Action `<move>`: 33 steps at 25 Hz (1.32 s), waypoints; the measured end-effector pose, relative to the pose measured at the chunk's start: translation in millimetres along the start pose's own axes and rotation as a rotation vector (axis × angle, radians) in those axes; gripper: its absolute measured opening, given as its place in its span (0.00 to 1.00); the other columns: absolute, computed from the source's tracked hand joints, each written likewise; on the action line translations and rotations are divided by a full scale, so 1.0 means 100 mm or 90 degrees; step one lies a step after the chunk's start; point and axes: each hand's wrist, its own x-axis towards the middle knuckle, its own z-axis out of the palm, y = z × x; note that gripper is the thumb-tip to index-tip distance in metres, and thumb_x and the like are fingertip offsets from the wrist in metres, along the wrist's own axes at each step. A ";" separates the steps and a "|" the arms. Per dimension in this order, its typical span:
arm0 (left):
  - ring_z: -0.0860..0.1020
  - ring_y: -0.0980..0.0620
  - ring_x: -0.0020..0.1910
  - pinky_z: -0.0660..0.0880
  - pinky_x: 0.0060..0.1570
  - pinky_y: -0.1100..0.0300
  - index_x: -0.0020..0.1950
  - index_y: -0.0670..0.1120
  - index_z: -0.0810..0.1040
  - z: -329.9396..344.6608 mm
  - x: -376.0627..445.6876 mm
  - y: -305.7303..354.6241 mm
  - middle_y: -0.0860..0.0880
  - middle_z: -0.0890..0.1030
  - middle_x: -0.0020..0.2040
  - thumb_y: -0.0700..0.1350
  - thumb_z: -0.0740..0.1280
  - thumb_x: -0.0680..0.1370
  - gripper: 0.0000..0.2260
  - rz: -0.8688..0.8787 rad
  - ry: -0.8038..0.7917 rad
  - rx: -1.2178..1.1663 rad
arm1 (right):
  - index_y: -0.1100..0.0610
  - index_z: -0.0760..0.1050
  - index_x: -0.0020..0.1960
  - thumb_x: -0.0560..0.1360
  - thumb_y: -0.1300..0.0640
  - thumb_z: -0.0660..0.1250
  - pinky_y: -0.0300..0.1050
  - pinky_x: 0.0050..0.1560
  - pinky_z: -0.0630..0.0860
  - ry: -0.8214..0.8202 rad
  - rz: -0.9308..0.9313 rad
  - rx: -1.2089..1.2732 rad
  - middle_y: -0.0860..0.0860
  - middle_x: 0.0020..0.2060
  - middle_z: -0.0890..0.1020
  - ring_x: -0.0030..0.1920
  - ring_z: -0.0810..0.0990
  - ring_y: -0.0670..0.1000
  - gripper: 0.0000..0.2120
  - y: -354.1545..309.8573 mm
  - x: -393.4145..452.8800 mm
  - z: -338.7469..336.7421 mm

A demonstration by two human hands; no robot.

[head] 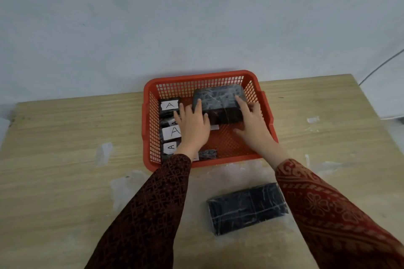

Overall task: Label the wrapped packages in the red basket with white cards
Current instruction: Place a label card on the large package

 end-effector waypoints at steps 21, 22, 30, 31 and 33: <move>0.66 0.49 0.70 0.63 0.71 0.50 0.76 0.45 0.58 -0.06 -0.07 0.07 0.45 0.68 0.71 0.45 0.63 0.79 0.27 -0.040 0.087 -0.389 | 0.52 0.60 0.72 0.67 0.49 0.75 0.54 0.72 0.51 0.060 -0.025 0.084 0.60 0.76 0.48 0.76 0.50 0.60 0.39 0.06 0.14 -0.03; 0.62 0.48 0.73 0.59 0.73 0.53 0.78 0.46 0.51 -0.03 -0.05 0.08 0.44 0.63 0.74 0.45 0.64 0.79 0.32 -0.016 0.049 -0.362 | 0.51 0.57 0.74 0.66 0.47 0.76 0.56 0.73 0.47 0.004 -0.029 0.053 0.60 0.77 0.42 0.76 0.43 0.62 0.43 0.08 0.20 0.00; 0.41 0.39 0.77 0.50 0.73 0.47 0.78 0.48 0.48 0.31 0.13 -0.03 0.43 0.38 0.78 0.45 0.60 0.81 0.30 0.161 -0.064 -0.048 | 0.53 0.52 0.77 0.77 0.58 0.64 0.58 0.76 0.47 -0.102 -0.132 -0.166 0.60 0.77 0.49 0.77 0.45 0.61 0.33 0.22 0.47 0.12; 0.41 0.39 0.77 0.50 0.73 0.44 0.78 0.48 0.48 0.33 0.15 -0.05 0.42 0.39 0.79 0.46 0.58 0.81 0.29 0.170 -0.055 0.029 | 0.53 0.52 0.77 0.77 0.58 0.63 0.58 0.76 0.47 -0.091 -0.129 -0.170 0.60 0.77 0.49 0.77 0.45 0.61 0.32 0.21 0.45 0.13; 0.39 0.40 0.76 0.49 0.74 0.42 0.78 0.50 0.45 0.32 0.20 -0.07 0.43 0.41 0.79 0.46 0.57 0.82 0.29 0.174 -0.049 0.137 | 0.54 0.53 0.77 0.78 0.57 0.63 0.58 0.75 0.47 -0.083 -0.117 -0.191 0.61 0.77 0.49 0.77 0.46 0.61 0.32 0.15 0.38 0.14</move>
